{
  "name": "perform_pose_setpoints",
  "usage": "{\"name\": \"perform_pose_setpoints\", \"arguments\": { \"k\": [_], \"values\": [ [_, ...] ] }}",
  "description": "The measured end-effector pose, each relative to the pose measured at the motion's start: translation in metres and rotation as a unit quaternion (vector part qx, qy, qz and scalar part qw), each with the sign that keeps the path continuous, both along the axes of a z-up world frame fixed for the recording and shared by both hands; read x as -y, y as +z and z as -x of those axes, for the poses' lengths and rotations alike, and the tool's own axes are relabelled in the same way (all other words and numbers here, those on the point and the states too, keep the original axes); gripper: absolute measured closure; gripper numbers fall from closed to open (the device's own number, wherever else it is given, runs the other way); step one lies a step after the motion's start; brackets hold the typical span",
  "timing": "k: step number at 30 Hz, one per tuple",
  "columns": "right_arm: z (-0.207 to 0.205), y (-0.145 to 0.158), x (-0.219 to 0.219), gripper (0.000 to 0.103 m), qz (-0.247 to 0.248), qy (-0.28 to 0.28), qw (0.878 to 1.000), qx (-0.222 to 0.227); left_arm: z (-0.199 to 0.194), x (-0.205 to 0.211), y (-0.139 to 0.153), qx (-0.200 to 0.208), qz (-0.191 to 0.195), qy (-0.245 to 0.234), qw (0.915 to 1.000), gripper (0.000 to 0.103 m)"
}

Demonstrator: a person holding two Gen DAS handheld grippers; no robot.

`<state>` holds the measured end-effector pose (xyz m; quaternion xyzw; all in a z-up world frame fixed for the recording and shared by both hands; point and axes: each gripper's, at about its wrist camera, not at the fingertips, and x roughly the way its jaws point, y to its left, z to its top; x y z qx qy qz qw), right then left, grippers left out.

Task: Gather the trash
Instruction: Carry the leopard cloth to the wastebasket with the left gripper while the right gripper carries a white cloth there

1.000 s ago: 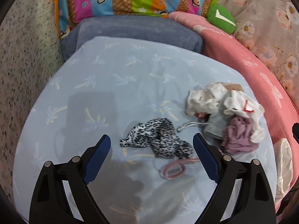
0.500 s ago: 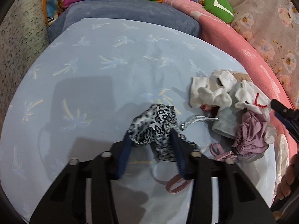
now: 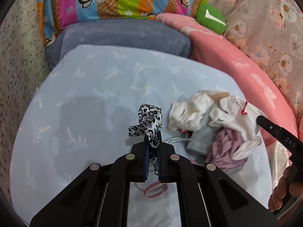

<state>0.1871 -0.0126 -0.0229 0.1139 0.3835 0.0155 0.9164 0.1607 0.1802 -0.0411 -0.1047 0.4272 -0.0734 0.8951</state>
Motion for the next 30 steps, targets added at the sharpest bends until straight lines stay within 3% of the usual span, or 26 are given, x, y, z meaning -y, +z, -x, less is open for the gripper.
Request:
{"name": "perform_pose_setpoints", "arguments": {
  "k": [16, 22, 30],
  "values": [
    [0.082, 0.102, 0.058, 0.096, -0.010, -0.035, 0.994, 0.105, 0.036, 0.073, 0.094, 0.108, 0.007, -0.073, 0.9914, 0.097],
    [0.115, 0.118, 0.102, 0.096, -0.009, -0.070, 0.990, 0.122, 0.056, 0.124, 0.117, 0.132, 0.008, -0.121, 0.9837, 0.097],
    [0.161, 0.121, 0.167, 0.096, -0.004, -0.125, 0.984, 0.125, 0.077, 0.191, 0.122, 0.138, 0.012, -0.190, 0.9719, 0.096]
  ]
}}
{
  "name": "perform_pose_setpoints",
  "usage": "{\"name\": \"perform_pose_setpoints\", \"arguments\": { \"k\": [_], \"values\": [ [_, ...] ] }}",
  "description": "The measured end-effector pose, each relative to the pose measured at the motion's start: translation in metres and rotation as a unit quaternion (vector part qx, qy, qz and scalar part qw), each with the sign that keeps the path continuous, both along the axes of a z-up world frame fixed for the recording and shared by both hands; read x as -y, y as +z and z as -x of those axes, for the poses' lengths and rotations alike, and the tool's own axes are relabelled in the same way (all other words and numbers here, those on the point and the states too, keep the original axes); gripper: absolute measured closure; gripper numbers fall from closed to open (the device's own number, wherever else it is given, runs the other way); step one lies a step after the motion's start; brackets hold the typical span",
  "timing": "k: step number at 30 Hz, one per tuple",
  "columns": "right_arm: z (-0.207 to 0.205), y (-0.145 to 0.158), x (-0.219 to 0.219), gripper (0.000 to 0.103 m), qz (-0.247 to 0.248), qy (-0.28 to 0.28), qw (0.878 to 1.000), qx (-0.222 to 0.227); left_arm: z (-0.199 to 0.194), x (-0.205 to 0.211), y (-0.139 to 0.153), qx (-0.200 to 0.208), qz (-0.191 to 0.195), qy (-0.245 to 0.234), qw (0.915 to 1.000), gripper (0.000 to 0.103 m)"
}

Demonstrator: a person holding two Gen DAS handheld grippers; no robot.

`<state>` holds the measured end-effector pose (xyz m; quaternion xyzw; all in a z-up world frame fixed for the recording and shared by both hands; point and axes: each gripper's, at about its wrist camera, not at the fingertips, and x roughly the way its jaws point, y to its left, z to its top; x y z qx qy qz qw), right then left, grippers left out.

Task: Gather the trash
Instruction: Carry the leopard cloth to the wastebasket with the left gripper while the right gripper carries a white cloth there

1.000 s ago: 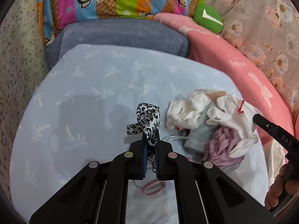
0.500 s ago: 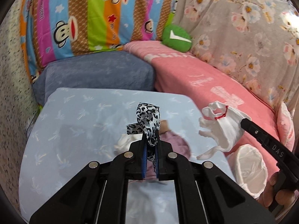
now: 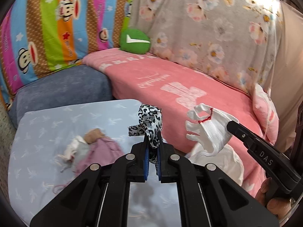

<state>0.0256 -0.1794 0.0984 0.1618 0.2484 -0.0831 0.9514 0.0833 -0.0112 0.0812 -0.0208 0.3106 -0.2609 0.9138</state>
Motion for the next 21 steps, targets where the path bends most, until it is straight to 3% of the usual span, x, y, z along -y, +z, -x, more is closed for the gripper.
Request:
{"name": "perform_pose_setpoints", "arguments": {
  "k": [9, 21],
  "values": [
    [0.046, -0.016, 0.065, 0.096, -0.009, -0.059, 0.998, -0.008, 0.021, 0.076, -0.014, -0.012, -0.011, -0.091, 0.9958, 0.096],
    [0.071, -0.038, 0.111, 0.096, -0.025, -0.103, 0.994, -0.020, 0.044, 0.139, -0.030, -0.016, -0.029, -0.163, 0.9860, 0.095]
  ]
}}
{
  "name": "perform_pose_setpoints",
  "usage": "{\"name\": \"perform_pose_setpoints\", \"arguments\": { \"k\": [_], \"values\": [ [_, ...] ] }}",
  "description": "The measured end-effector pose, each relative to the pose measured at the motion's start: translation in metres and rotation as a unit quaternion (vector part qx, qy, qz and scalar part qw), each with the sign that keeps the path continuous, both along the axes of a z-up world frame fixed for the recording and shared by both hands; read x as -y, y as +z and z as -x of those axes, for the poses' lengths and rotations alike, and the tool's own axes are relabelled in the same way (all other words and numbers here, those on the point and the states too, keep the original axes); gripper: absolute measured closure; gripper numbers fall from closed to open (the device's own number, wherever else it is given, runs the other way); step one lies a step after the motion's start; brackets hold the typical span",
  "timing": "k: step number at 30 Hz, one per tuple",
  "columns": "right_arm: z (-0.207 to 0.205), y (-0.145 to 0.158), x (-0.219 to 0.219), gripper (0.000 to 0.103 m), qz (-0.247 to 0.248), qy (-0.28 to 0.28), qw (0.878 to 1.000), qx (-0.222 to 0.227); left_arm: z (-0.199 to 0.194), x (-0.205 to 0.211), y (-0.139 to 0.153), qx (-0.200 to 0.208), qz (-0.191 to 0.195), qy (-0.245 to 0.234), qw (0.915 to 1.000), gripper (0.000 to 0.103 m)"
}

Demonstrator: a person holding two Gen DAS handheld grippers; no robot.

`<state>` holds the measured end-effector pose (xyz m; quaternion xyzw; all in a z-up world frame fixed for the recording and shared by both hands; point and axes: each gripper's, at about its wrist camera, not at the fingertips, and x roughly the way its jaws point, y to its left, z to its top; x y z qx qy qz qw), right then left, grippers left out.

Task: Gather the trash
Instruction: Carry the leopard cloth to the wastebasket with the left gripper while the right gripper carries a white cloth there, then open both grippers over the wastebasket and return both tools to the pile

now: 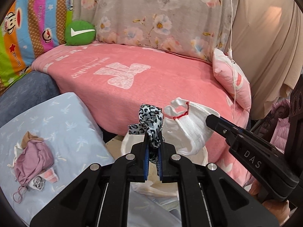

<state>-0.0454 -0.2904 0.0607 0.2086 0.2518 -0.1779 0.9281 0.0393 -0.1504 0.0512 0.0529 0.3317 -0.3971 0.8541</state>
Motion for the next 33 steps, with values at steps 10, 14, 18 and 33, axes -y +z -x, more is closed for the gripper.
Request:
{"name": "perform_pose_setpoints", "arguments": {
  "k": [10, 14, 18, 33],
  "values": [
    [0.006, -0.006, 0.011, 0.090, -0.002, -0.013, 1.000, -0.001, 0.001, 0.017, -0.009, -0.006, -0.006, 0.003, 1.0000, 0.044],
    [0.006, -0.008, 0.013, 0.089, -0.006, -0.016, 1.000, 0.000, 0.001, 0.017, -0.009, -0.003, -0.006, 0.006, 1.0000, 0.040],
    [0.006, -0.006, 0.011, 0.082, -0.003, -0.016, 1.000, 0.000, 0.000, 0.016, -0.009, -0.003, -0.009, 0.012, 0.9999, 0.040],
    [-0.001, -0.004, -0.014, 0.075, 0.008, 0.009, 1.000, -0.004, -0.008, -0.008, -0.008, -0.011, 0.003, 0.042, 0.9990, 0.040]
  ]
}}
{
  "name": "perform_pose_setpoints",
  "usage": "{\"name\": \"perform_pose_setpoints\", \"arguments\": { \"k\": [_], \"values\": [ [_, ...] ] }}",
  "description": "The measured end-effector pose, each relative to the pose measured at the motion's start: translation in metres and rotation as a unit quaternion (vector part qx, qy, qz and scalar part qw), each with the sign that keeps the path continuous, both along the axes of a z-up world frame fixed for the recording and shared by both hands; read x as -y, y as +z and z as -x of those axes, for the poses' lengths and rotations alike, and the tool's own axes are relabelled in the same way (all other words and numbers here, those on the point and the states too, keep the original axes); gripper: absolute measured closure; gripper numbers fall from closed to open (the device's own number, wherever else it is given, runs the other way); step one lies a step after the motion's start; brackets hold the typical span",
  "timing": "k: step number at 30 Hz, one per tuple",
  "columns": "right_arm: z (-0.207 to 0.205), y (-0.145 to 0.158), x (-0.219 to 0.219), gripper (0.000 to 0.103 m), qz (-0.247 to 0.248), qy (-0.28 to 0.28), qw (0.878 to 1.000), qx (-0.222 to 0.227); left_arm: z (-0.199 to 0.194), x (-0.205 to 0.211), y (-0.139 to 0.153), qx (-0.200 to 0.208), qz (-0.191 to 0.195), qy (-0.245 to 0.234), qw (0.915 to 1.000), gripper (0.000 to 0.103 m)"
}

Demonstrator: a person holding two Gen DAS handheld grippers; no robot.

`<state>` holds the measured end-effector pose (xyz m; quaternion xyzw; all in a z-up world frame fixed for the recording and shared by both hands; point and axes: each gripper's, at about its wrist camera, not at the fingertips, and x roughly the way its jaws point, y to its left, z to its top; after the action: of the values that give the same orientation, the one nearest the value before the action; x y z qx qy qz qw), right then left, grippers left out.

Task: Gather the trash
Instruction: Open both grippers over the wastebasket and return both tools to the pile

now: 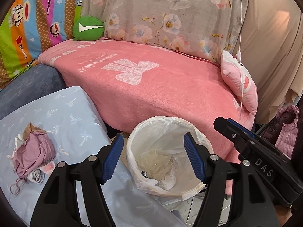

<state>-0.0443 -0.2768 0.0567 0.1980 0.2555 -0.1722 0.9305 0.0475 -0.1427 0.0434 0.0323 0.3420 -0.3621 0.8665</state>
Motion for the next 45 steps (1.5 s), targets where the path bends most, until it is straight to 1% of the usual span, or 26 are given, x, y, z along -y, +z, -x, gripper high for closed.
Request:
{"name": "perform_pose_setpoints", "arguments": {
  "k": [2, 7, 15, 21, 28, 31, 33, 35, 42, 45],
  "values": [
    [-0.001, 0.000, -0.004, 0.074, 0.002, 0.005, 1.000, -0.001, -0.002, -0.007, -0.001, 0.000, 0.001, 0.006, 1.0000, 0.040],
    [-0.007, -0.004, -0.022, 0.073, 0.003, 0.021, 1.000, -0.009, -0.006, -0.028, -0.002, -0.002, 0.004, 0.029, 0.9996, 0.040],
    [-0.021, -0.008, -0.064, 0.073, 0.009, 0.058, 0.998, -0.019, -0.014, -0.072, -0.010, 0.000, 0.000, 0.074, 0.9972, 0.040],
    [-0.034, -0.015, -0.100, 0.071, 0.010, 0.089, 0.995, -0.031, -0.025, -0.121, -0.020, -0.004, -0.017, 0.120, 0.9926, 0.039],
    [-0.053, -0.025, -0.145, 0.071, 0.013, 0.125, 0.991, -0.047, -0.035, -0.175, -0.031, -0.014, -0.026, 0.163, 0.9862, 0.039],
    [-0.061, -0.030, -0.162, 0.068, 0.013, 0.139, 0.989, -0.054, -0.040, -0.192, -0.036, -0.020, -0.025, 0.175, 0.9840, 0.034],
    [-0.066, -0.035, -0.174, 0.065, 0.015, 0.147, 0.987, -0.059, -0.042, -0.205, -0.041, -0.021, -0.024, 0.181, 0.9831, 0.026],
    [-0.074, -0.041, -0.186, 0.065, 0.016, 0.156, 0.985, -0.067, -0.046, -0.216, -0.045, -0.023, -0.025, 0.186, 0.9819, 0.022],
    [-0.100, -0.063, -0.215, 0.064, 0.014, 0.179, 0.980, -0.090, -0.068, -0.249, -0.066, -0.050, -0.026, 0.212, 0.9756, 0.021],
    [-0.112, -0.073, -0.222, 0.063, 0.013, 0.186, 0.977, -0.099, -0.076, -0.257, -0.073, -0.059, -0.024, 0.216, 0.9742, 0.021]
  ]
}}
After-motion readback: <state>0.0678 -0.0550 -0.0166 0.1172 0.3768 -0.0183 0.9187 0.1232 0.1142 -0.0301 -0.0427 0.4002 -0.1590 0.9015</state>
